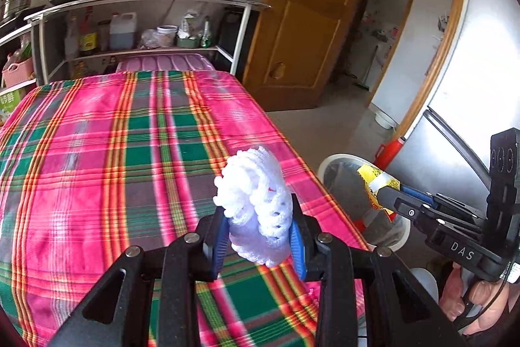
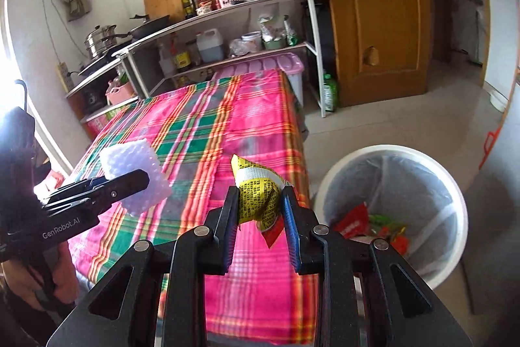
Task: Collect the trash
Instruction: 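Carry both items over the white bin and open both grippers to drop them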
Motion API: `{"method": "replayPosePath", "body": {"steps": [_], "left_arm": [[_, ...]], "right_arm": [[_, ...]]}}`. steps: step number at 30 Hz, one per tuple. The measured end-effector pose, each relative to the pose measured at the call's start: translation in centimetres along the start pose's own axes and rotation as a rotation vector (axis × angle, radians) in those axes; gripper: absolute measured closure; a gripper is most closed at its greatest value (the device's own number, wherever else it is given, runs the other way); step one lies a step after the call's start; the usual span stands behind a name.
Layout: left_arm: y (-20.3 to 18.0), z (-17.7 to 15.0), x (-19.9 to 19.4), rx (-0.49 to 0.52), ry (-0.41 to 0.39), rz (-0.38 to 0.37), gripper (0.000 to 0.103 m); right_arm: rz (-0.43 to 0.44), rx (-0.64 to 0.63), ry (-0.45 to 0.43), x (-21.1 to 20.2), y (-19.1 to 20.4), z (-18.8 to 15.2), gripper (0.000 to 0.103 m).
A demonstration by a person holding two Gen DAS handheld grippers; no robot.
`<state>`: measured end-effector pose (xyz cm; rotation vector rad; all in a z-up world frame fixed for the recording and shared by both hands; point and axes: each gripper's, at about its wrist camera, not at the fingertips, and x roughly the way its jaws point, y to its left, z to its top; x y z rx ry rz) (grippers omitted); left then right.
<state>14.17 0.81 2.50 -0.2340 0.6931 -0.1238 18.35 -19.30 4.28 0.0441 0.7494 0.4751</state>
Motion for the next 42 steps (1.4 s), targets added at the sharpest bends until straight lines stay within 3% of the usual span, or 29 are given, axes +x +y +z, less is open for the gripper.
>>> {"method": "replayPosePath", "body": {"steps": [19, 42], "left_arm": [[-8.7, 0.7, 3.2, 0.154, 0.008, -0.093, 0.069], [-13.6, -0.1, 9.6, 0.207, 0.11, -0.177, 0.068]], "right_arm": [[-0.092, 0.142, -0.036, -3.2, -8.4, -1.9, 0.076], [-0.154, 0.251, 0.026, -1.0, -14.3, -3.2, 0.076]]}}
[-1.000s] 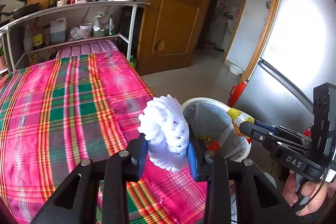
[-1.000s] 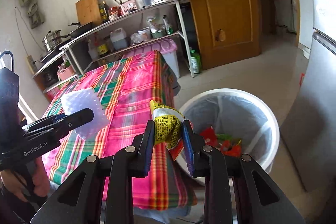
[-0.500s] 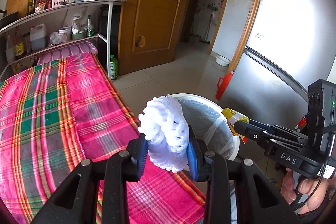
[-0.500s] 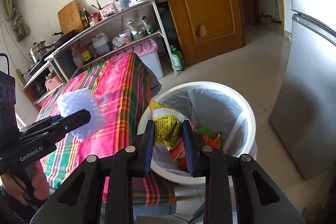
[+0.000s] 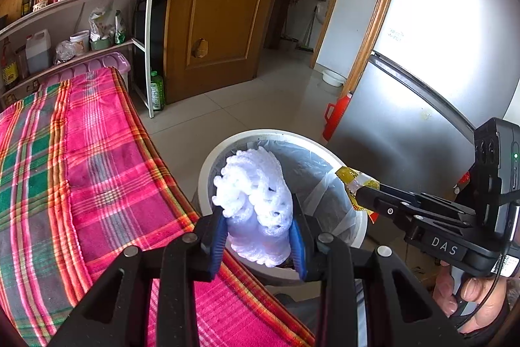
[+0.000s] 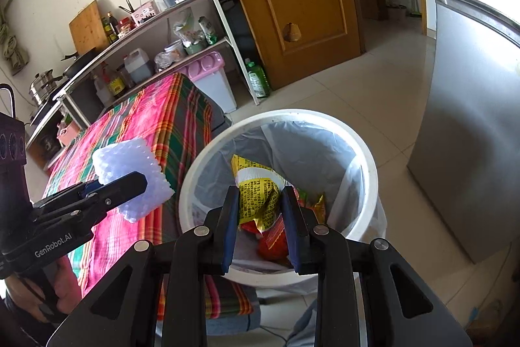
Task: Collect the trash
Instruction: 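Carry both items over the white bin and open both grippers to drop them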
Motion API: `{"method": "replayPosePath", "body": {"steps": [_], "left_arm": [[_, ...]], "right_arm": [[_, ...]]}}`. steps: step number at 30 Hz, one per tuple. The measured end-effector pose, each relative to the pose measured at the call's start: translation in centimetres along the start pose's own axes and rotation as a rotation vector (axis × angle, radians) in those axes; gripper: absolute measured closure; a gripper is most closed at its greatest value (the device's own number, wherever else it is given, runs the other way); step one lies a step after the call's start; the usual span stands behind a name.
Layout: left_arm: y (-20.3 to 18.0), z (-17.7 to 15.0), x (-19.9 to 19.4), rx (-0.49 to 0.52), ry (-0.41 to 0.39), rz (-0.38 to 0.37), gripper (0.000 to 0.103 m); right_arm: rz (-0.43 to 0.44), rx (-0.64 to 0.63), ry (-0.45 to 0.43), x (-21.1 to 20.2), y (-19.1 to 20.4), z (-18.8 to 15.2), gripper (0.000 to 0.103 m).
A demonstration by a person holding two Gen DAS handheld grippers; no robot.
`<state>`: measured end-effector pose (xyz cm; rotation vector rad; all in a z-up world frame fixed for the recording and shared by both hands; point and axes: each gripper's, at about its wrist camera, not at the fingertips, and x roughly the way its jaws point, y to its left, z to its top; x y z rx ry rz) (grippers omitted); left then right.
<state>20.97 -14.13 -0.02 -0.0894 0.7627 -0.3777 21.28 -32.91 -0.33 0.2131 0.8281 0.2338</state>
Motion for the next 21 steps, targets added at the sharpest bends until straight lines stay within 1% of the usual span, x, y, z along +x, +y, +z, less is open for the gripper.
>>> {"method": "replayPosePath", "body": {"steps": [4, 6, 8, 13, 16, 19, 21], "left_arm": [[-0.2, 0.1, 1.5, -0.005, 0.027, -0.004, 0.068], [-0.2, 0.0, 2.1, -0.006, 0.04, -0.007, 0.067], [-0.3, 0.0, 2.7, -0.006, 0.05, -0.009, 0.066], [-0.3, -0.1, 3.6, -0.01, 0.066, -0.01, 0.06], [-0.1, -0.1, 3.9, -0.019, 0.071, -0.015, 0.054], [0.0, 0.0, 3.9, -0.025, 0.072, -0.016, 0.049], [0.1, 0.0, 3.9, -0.029, 0.069, -0.019, 0.049]], "right_arm": [[-0.009, 0.011, 0.019, 0.9, -0.6, 0.0, 0.076], [-0.014, 0.014, 0.027, 1.3, -0.9, 0.1, 0.075], [-0.02, 0.016, 0.034, 1.7, -1.0, 0.1, 0.074], [-0.041, 0.018, 0.045, 2.2, -1.3, 0.1, 0.073], [-0.05, 0.02, 0.045, 2.3, -1.3, 0.1, 0.068], [-0.054, 0.018, 0.041, 2.1, -1.3, 0.1, 0.067], [-0.056, 0.014, 0.036, 1.9, -1.2, 0.1, 0.067]]}}
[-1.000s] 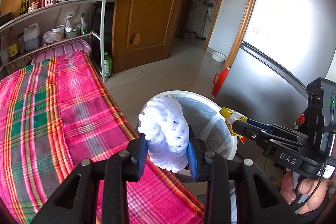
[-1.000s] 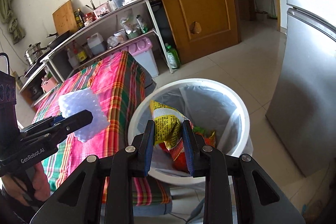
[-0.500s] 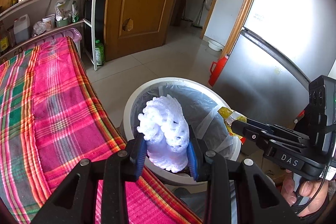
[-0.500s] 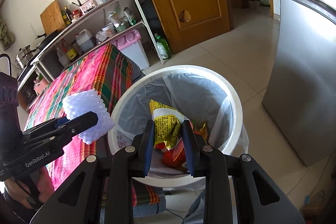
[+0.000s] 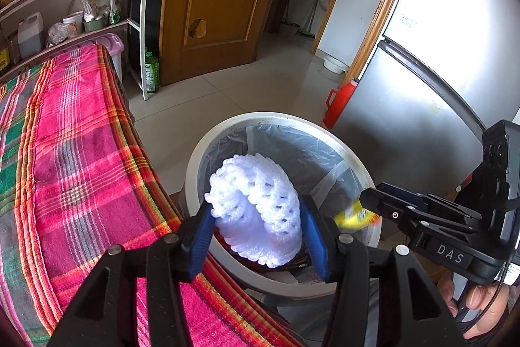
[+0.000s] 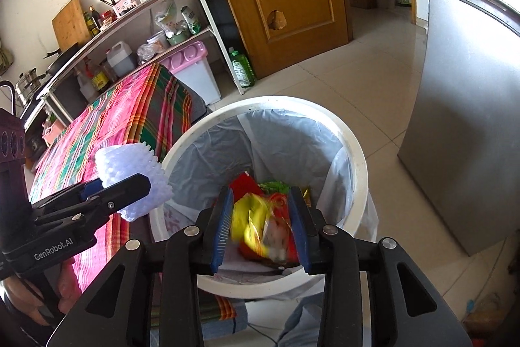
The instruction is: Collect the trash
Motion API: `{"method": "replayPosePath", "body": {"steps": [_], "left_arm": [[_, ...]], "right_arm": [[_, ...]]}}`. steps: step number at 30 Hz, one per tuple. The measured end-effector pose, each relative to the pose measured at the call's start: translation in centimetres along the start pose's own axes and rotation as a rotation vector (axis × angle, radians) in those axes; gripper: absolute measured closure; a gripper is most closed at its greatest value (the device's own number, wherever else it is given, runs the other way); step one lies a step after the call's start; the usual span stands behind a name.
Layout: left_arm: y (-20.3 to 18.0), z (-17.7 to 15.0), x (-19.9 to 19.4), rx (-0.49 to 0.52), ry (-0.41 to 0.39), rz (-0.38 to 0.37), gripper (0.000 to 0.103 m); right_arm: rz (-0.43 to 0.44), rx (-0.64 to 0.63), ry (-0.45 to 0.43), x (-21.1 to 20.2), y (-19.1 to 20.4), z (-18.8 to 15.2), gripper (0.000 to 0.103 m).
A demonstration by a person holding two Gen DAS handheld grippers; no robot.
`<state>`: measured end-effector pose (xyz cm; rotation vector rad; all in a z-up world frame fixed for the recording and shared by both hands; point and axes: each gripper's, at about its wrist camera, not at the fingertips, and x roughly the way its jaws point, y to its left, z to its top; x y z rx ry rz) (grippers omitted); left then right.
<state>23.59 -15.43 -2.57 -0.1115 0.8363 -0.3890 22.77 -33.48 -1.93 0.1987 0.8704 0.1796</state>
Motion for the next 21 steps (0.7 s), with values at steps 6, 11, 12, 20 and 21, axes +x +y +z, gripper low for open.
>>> {"method": "replayPosePath", "body": {"steps": [6, 11, 12, 20, 21], "left_arm": [[0.2, 0.1, -0.7, 0.001, -0.014, -0.003, 0.044], [0.3, 0.0, -1.8, 0.0, -0.033, -0.006, 0.044], [0.3, 0.0, -2.2, 0.001, -0.039, -0.008, 0.044], [0.1, -1.0, -5.1, 0.02, -0.076, -0.003, 0.044], [0.1, -1.2, -5.6, 0.023, -0.083, -0.002, 0.044]], "right_arm": [[-0.004, -0.007, -0.016, -0.8, 0.4, 0.0, 0.067], [0.0, -0.021, -0.039, -2.2, 1.0, -0.1, 0.067], [0.001, -0.029, -0.048, -2.6, 1.3, -0.2, 0.067], [0.001, -0.076, -0.102, -5.4, 3.5, -1.1, 0.066], [-0.001, -0.081, -0.106, -5.7, 3.7, -1.3, 0.066]]}}
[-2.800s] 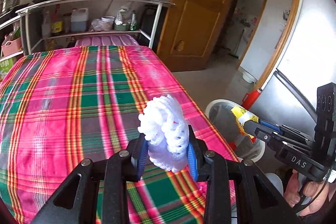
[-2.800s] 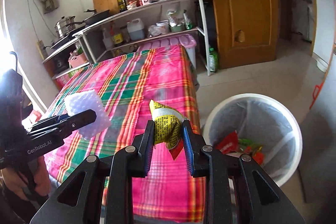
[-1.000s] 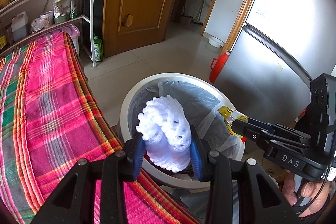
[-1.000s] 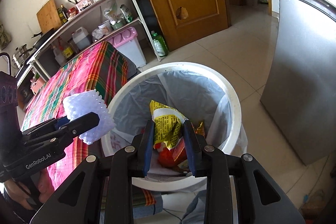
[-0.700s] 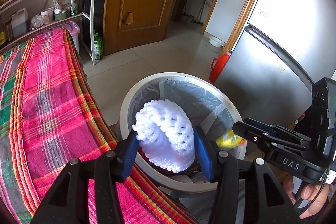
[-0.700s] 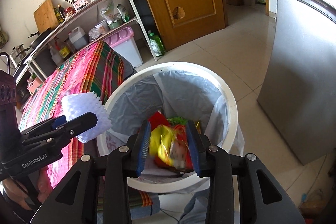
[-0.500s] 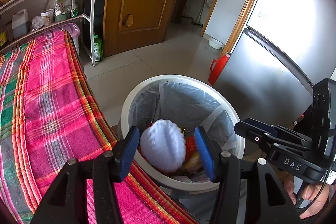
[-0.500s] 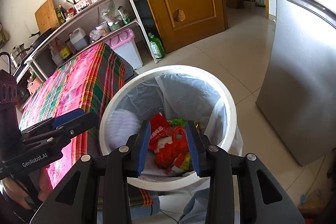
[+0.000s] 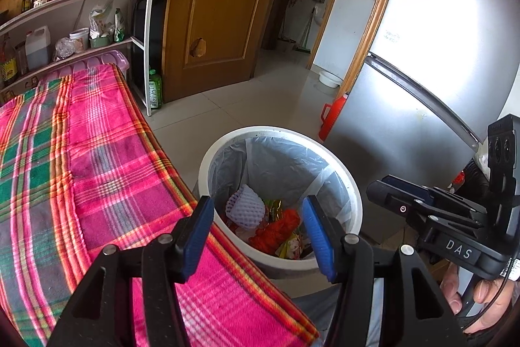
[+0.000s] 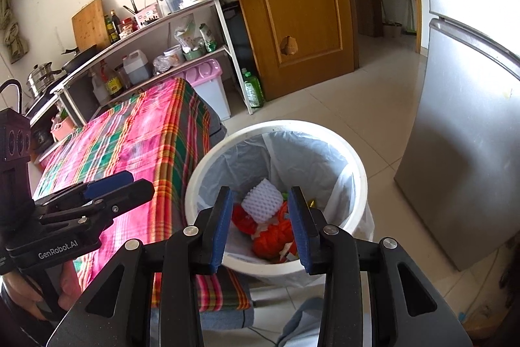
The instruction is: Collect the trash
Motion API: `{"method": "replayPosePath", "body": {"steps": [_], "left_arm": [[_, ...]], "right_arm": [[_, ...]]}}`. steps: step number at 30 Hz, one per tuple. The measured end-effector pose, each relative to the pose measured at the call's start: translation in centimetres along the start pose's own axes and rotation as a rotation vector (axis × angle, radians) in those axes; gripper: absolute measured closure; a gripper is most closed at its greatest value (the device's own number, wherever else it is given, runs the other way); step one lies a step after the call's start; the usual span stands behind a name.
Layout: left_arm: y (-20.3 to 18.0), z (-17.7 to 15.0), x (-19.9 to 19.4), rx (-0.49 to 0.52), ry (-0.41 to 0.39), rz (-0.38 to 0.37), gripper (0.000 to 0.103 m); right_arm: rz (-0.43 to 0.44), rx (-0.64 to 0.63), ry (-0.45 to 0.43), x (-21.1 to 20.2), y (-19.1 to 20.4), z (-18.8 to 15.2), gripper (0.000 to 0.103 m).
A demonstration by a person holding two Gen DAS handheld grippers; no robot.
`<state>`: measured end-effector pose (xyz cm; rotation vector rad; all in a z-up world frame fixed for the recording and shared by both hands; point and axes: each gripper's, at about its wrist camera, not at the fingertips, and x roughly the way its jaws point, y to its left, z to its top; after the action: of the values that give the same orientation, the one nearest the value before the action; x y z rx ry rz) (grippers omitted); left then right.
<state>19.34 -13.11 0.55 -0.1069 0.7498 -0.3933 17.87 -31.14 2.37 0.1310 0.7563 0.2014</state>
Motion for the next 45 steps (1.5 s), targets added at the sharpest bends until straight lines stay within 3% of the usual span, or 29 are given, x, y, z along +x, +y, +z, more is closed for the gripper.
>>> {"method": "replayPosePath", "body": {"steps": [14, 23, 45], "left_arm": [[-0.3, -2.6, -7.2, 0.021, -0.1, 0.045, 0.038], [-0.2, -5.5, -10.0, 0.008, -0.124, 0.081, 0.036], [-0.9, -8.3, -11.7, 0.029, -0.158, 0.107, 0.036]], "right_arm": [[-0.005, -0.108, -0.057, -5.3, 4.8, -3.5, 0.061], [0.006, -0.138, -0.058, -7.2, 6.2, -5.9, 0.06], [0.0, -0.131, -0.082, -8.4, 6.1, -7.4, 0.059]]}}
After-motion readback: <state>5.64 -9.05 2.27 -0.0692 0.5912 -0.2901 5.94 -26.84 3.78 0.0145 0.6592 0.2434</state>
